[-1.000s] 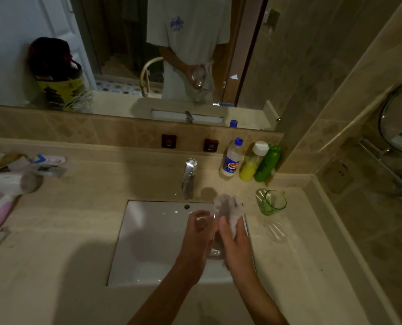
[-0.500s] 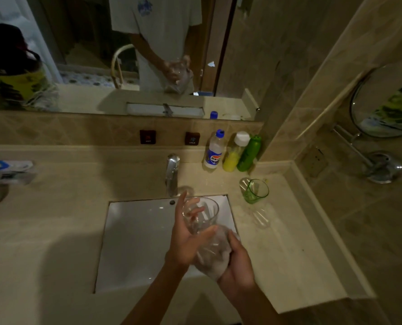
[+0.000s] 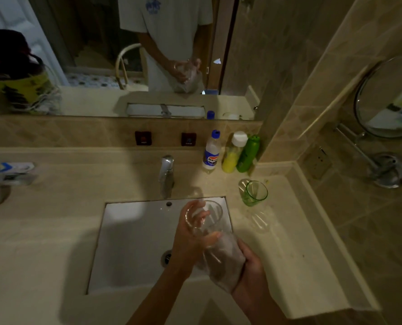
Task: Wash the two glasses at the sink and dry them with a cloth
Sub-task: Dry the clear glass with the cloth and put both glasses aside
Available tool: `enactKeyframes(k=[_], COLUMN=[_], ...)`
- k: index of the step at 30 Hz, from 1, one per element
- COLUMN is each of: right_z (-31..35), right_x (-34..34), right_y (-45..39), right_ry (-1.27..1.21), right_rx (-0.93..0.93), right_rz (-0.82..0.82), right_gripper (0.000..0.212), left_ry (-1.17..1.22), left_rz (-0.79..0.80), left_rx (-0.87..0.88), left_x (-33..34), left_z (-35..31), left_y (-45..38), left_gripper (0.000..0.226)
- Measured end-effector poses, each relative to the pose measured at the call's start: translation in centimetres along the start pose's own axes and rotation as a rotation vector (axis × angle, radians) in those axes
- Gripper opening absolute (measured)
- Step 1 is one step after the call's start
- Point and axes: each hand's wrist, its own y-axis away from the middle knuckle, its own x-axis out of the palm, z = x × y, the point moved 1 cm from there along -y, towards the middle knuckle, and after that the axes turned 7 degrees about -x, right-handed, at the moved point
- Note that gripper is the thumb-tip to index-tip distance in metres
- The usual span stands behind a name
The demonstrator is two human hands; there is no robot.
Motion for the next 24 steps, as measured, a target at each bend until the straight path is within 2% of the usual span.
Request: enactKeyframes(k=[3, 5, 8, 11, 13, 16, 19, 21, 22, 24], right_z=[1.3, 3.0, 7.0, 10.7, 12.7, 14.9, 14.2, 12.1, 11.0, 9.4], right_x=[-2.5, -4.8, -7.8, -10.0, -11.2, -12.6, -14.3, -16.3, -17.5, -19.3], right_y=[-0.5, -1.3, -3.1, -5.6, -7.6, -10.5, -12.1, -12.1, -11.7, -10.4], right_ry=[0.023, 0.14, 0.542, 0.962, 1.212, 1.499, 2.145, 2.47, 2.57, 2.609], right_rx=[-0.028, -0.069, -0.058, -0.031, -0.063, -0.202, -0.358, -0.318, -0.301, -0.39], right_rz=[0.082, 0.033, -0.123, -0.116, -0.062, 0.119, 0.321, 0.507, 0.576, 0.55], right_gripper=[0.041, 0.033, 0.037, 0.037, 0.036, 0.033, 0.049, 0.058, 0.063, 0.068], left_ry=[0.128, 0.224, 0.292, 0.365, 0.439, 0.586, 0.706, 0.703, 0.705, 0.714], left_rz=[-0.063, -0.101, -0.175, -0.23, -0.261, -0.265, -0.259, -0.263, -0.263, -0.283], left_rx=[-0.102, -0.192, -0.29, -0.376, -0.428, -0.471, -0.508, -0.479, -0.471, -0.484], left_x=[-0.2, -0.4, -0.2, 0.2, 0.5, 0.8, 1.3, 1.4, 1.5, 1.8], left_z=[1.0, 2.1, 3.6, 4.9, 5.5, 6.4, 6.9, 6.8, 6.9, 6.9], left_y=[-0.2, -0.2, 0.2, 0.9, 1.4, 2.2, 2.2, 2.3, 2.4, 2.6], left_gripper=[0.085, 0.083, 0.073, 0.072, 0.07, 0.044, 0.037, 0.031, 0.026, 0.036])
